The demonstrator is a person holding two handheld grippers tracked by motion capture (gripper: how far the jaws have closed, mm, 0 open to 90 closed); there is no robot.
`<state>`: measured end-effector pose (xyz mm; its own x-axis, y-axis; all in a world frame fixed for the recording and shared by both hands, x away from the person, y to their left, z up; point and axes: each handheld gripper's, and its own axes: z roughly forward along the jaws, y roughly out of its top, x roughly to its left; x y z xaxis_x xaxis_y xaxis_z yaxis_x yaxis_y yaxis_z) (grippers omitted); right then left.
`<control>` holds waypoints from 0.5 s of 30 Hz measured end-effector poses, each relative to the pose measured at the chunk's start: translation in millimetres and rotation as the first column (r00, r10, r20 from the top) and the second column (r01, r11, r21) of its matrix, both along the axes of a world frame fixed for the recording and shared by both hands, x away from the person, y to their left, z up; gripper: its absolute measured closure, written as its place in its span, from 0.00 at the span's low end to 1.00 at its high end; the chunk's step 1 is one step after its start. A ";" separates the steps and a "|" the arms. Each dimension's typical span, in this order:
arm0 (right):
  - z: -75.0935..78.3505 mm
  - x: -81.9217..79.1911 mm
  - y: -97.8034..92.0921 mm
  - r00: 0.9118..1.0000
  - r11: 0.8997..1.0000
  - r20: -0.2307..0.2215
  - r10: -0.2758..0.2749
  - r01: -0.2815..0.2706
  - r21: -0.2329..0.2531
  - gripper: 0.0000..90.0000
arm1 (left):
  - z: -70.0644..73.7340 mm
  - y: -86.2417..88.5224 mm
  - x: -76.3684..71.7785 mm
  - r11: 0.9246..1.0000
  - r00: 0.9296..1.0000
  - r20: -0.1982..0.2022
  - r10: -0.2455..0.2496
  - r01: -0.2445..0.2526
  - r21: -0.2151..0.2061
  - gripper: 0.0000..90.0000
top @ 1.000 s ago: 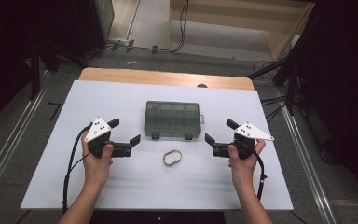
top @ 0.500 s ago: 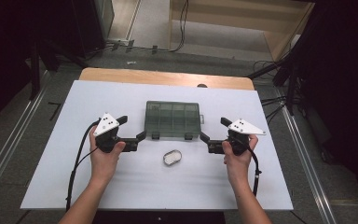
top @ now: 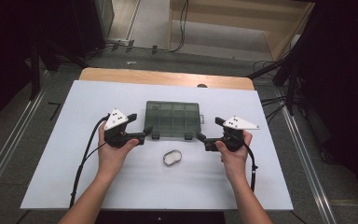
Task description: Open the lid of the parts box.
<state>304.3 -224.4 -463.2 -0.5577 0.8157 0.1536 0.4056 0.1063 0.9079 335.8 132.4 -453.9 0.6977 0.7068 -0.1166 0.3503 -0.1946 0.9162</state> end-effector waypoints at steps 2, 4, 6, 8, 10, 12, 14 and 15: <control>-0.4 3.1 -0.1 1.000 1.000 -0.004 -0.002 0.002 0.001 0.13 | -0.8 -2.0 2.0 1.000 1.000 -0.007 -0.002 0.002 -0.003 0.29; -0.6 4.5 0.2 1.000 1.000 -0.012 -0.005 0.005 -0.006 0.15 | -2.0 -4.1 3.7 1.000 1.000 -0.011 -0.005 0.005 -0.003 0.31; -1.4 6.8 0.3 1.000 1.000 -0.022 -0.021 0.021 -0.012 0.24 | -3.8 -6.2 5.8 1.000 1.000 -0.020 -0.012 0.012 -0.003 0.37; -3.5 10.0 0.4 0.998 0.998 -0.040 -0.043 0.042 -0.036 0.41 | -5.9 -8.4 7.6 1.000 0.999 -0.028 -0.015 0.015 0.006 0.46; -5.2 11.6 0.0 0.998 0.998 -0.046 -0.034 0.032 -0.053 0.57 | -7.9 -10.0 9.4 1.000 0.999 -0.036 -0.022 0.023 0.012 0.53; -7.0 14.2 -1.6 0.998 0.999 -0.065 -0.002 -0.001 -0.054 0.69 | -9.7 -11.1 10.8 0.999 0.999 -0.042 -0.028 0.029 0.021 0.61; -8.8 17.0 -3.5 0.995 0.998 -0.093 0.020 -0.025 -0.058 0.76 | -12.8 -10.9 13.7 0.998 0.997 -0.063 -0.053 0.055 0.027 0.75; -8.8 17.0 -3.5 0.995 0.998 -0.093 0.020 -0.025 -0.058 0.76 | -12.8 -10.9 13.7 0.998 0.997 -0.063 -0.053 0.055 0.027 0.81</control>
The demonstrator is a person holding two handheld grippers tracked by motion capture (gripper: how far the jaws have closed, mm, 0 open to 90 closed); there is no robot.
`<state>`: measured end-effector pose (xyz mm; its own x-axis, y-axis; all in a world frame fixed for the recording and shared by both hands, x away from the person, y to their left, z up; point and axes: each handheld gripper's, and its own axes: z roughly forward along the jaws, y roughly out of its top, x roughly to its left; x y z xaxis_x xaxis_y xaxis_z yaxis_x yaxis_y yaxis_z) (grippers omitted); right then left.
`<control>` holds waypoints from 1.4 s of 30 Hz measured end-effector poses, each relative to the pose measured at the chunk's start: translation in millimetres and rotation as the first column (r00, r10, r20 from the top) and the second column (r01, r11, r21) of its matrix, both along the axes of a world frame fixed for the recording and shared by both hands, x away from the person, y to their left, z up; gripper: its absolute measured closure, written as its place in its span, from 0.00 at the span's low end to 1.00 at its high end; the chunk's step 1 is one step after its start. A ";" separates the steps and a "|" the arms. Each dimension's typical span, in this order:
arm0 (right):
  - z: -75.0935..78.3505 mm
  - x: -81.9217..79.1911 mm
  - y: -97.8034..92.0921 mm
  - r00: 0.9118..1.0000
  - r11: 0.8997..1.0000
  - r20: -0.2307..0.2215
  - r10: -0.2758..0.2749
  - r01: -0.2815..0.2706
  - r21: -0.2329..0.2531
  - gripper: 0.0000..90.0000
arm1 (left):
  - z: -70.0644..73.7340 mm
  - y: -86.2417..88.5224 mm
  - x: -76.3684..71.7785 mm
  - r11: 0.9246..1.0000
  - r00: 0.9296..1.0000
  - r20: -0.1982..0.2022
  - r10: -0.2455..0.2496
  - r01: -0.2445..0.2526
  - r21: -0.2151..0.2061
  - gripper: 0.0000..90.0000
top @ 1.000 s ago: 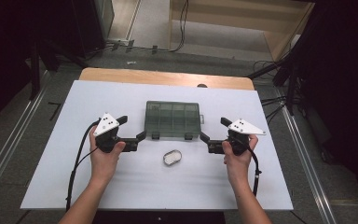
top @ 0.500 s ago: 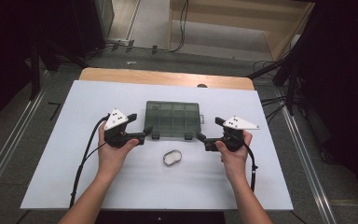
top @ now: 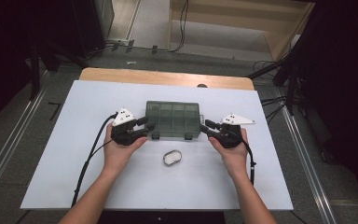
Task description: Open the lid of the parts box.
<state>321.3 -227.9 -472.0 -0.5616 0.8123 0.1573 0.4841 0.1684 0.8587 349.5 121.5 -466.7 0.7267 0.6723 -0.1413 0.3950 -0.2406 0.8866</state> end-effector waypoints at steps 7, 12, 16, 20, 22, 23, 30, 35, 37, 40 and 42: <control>-6.1 6.6 -4.5 0.998 0.999 -0.053 0.035 -0.037 -0.034 0.96 | -6.3 5.9 8.3 1.000 0.997 -0.070 -0.023 0.024 0.005 0.99; -8.7 8.6 -5.2 0.997 0.998 -0.067 0.026 -0.030 -0.062 0.98 | -12.6 8.9 14.0 0.999 0.993 -0.116 -0.024 0.028 0.030 0.99; -12.4 11.3 -7.3 0.996 0.997 -0.081 0.020 -0.026 -0.071 0.98 | -15.4 10.9 16.9 0.999 0.992 -0.128 -0.024 0.029 0.039 1.00; -13.8 11.9 -9.4 0.996 0.998 -0.090 0.018 -0.023 -0.058 0.98 | -14.8 14.4 17.6 0.999 0.992 -0.127 -0.006 0.011 0.040 0.99; -15.3 11.8 -9.2 0.995 0.997 -0.097 0.024 -0.031 -0.070 0.98 | -14.8 17.2 17.8 0.999 0.991 -0.131 0.002 0.003 0.037 0.99; -15.3 11.8 -9.2 0.995 0.997 -0.097 0.024 -0.031 -0.070 0.98 | -15.0 19.0 17.9 0.999 0.991 -0.130 0.004 0.001 0.037 0.99; -25.8 11.9 -7.1 0.991 0.995 -0.126 0.043 -0.054 -0.088 0.98 | -18.0 26.1 19.4 0.998 0.990 -0.140 0.031 -0.024 0.052 0.99; -28.9 12.0 -5.1 0.991 0.994 -0.123 0.055 -0.066 -0.091 0.98 | -26.6 25.4 21.0 0.996 0.985 -0.167 0.039 -0.025 0.084 0.99; -29.4 12.7 -5.3 0.992 0.994 -0.119 0.052 -0.063 -0.092 0.98 | -27.8 26.0 22.0 0.996 0.984 -0.172 0.037 -0.021 0.092 0.99; -31.4 14.0 -5.5 0.991 0.995 -0.123 0.048 -0.059 -0.086 0.98 | -30.6 24.6 22.7 0.994 0.983 -0.176 0.041 -0.022 0.108 0.99; -33.0 14.9 -5.4 0.991 0.994 -0.129 0.045 -0.057 -0.091 0.98 | -32.0 24.1 23.0 0.993 0.983 -0.178 0.044 -0.024 0.115 0.99</control>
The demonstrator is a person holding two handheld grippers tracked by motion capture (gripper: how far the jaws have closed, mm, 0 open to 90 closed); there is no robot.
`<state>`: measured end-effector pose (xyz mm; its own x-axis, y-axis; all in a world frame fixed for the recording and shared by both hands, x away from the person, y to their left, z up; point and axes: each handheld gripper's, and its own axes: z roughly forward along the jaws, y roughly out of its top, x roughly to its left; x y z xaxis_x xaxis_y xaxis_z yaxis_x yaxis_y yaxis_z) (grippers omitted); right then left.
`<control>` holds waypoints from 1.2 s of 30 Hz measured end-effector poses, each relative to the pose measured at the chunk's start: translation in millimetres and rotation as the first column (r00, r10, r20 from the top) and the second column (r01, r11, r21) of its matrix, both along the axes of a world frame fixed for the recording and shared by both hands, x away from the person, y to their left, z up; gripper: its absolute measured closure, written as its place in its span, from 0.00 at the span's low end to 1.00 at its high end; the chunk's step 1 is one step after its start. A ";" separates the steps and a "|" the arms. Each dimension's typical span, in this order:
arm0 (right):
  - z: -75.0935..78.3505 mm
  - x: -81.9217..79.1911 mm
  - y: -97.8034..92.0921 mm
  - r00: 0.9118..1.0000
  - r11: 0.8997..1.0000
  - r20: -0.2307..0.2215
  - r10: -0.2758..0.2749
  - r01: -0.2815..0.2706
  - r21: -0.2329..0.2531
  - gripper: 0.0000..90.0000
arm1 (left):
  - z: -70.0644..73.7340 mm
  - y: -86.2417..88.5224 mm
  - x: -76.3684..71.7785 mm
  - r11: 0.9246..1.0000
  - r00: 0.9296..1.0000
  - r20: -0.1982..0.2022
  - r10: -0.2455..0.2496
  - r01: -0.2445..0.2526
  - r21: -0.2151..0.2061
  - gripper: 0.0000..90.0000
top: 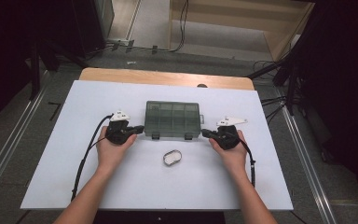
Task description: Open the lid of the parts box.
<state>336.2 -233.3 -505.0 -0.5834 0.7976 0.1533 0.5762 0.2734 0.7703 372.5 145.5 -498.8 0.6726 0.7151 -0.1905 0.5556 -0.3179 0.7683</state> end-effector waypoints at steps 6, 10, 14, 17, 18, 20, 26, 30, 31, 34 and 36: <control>-2.5 -0.2 0.4 1.000 1.000 0.005 0.010 -0.010 -0.018 0.98 | 1.8 0.4 -0.6 1.000 1.000 0.007 -0.001 0.001 -0.007 0.99; -1.0 -2.4 -0.1 1.000 1.000 0.011 0.011 -0.011 -0.004 0.98 | 2.1 1.1 -1.3 1.000 1.000 0.021 -0.006 0.006 -0.012 0.99; -1.6 -3.9 -0.9 1.000 1.000 0.017 0.017 -0.017 0.005 0.98 | 3.1 2.5 -1.6 1.000 1.000 0.028 -0.011 0.012 -0.029 0.99; -0.7 -5.5 -1.6 0.999 1.000 0.029 0.021 -0.022 0.014 0.98 | 5.2 3.4 -1.9 0.999 0.999 0.038 -0.017 0.019 -0.041 0.99; -0.1 -6.0 -1.9 0.999 1.000 0.033 0.022 -0.023 0.018 0.98 | 5.5 3.3 -2.1 0.999 0.999 0.040 -0.019 0.021 -0.046 0.99; 1.0 -6.9 -2.1 0.999 0.999 0.038 0.026 -0.027 0.022 0.98 | 4.3 3.4 -1.6 0.999 0.999 0.035 -0.017 0.019 -0.034 0.99; -5.6 -5.2 -0.5 0.999 0.999 0.018 0.033 -0.033 -0.017 0.98 | -5.0 1.4 1.0 1.000 1.000 -0.002 -0.009 0.009 -0.010 0.99; -9.8 -4.9 0.8 0.999 0.999 0.003 0.036 -0.036 -0.027 0.98 | -4.8 1.3 1.4 1.000 1.000 0.001 -0.010 0.010 -0.004 0.99; -10.4 -4.8 1.5 0.999 0.999 0.004 0.039 -0.039 -0.029 0.98 | -4.9 1.5 1.5 1.000 1.000 -0.001 -0.012 0.012 -0.002 0.99; -10.9 -5.1 3.9 0.999 0.998 0.008 0.045 -0.044 -0.045 0.98 | -5.5 1.1 1.1 1.000 1.000 -0.003 -0.017 0.017 0.008 0.99; -10.5 -5.8 4.9 0.999 0.998 0.011 0.047 -0.046 -0.046 0.98 | -5.3 1.0 0.9 1.000 1.000 -0.002 -0.016 0.016 0.009 0.99</control>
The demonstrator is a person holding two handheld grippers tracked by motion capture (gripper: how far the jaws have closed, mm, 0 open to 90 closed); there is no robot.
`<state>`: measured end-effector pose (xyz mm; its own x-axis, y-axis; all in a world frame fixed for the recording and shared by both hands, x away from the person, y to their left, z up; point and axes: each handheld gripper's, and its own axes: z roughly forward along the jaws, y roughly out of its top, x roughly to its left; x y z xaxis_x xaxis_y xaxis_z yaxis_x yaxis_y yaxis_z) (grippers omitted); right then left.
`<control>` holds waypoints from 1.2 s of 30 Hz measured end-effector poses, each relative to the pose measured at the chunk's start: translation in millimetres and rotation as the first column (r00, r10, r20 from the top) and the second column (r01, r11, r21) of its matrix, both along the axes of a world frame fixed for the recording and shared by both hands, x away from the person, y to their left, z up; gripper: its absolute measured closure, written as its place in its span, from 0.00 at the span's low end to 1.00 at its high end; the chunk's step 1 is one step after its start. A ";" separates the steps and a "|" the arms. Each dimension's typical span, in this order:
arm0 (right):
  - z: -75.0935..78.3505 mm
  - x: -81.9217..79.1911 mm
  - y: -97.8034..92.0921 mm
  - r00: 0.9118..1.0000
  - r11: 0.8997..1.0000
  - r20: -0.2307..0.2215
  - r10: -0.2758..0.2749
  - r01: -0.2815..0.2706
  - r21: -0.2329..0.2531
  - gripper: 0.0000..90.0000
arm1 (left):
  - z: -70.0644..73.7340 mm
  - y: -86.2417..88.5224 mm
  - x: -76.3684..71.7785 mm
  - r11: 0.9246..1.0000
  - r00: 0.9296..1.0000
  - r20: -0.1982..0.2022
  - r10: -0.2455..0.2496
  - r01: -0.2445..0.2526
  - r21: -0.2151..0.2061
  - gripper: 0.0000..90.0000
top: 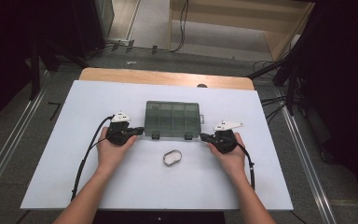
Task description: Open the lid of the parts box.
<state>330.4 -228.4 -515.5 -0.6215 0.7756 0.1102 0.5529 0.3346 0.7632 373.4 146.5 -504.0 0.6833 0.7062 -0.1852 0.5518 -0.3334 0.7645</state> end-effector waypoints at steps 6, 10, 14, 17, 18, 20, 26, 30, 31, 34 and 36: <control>1.3 -1.4 -1.0 1.000 1.000 0.008 0.006 -0.006 -0.001 0.98 | 2.0 0.8 -0.6 1.000 1.000 0.009 -0.004 0.004 -0.013 0.99; 2.6 -2.4 -3.7 1.000 1.000 0.012 -0.008 0.008 0.009 0.98 | 3.3 1.1 -1.1 1.000 1.000 0.011 -0.002 0.002 -0.024 0.99; 4.7 -2.2 -5.4 1.000 1.000 0.024 -0.020 0.019 0.017 0.98 | 4.5 1.0 -1.5 1.000 1.000 0.016 -0.003 0.003 -0.025 0.99; 4.8 -1.9 -3.9 1.000 1.000 0.025 -0.005 0.005 0.010 0.98 | 4.6 0.9 -1.5 1.000 1.000 0.017 -0.004 0.004 -0.027 0.99; 4.8 -1.9 -3.9 1.000 1.000 0.025 -0.005 0.005 0.010 0.98 | 4.5 1.1 -1.4 1.000 1.000 0.018 -0.005 0.006 -0.027 0.99; 4.2 -2.0 -2.2 1.000 1.000 0.030 0.008 -0.008 0.007 0.98 | 4.4 1.2 -1.3 1.000 1.000 0.020 -0.007 0.008 -0.027 0.99; 4.9 -2.5 -0.3 0.999 1.000 0.034 0.017 -0.017 0.006 0.98 | 5.3 1.5 -1.4 1.000 1.000 0.024 -0.009 0.010 -0.029 0.99; 5.6 -2.8 0.0 0.999 1.000 0.042 0.024 -0.025 0.011 0.98 | 6.5 2.0 -1.2 0.999 1.000 0.029 -0.007 0.009 -0.044 0.99; 6.0 -3.1 0.0 0.999 1.000 0.045 0.023 -0.023 0.015 0.98 | 6.8 2.0 -1.1 0.999 1.000 0.030 -0.006 0.007 -0.046 0.99; 7.5 -3.4 -0.5 0.998 0.999 0.054 0.025 -0.026 0.023 0.98 | 7.7 2.6 -1.1 0.999 1.000 0.031 -0.006 0.007 -0.054 0.99; 8.2 -3.4 -0.9 0.998 0.999 0.055 0.026 -0.027 0.030 0.98 | 8.4 3.1 -1.2 0.998 0.999 0.033 -0.007 0.009 -0.062 0.99</control>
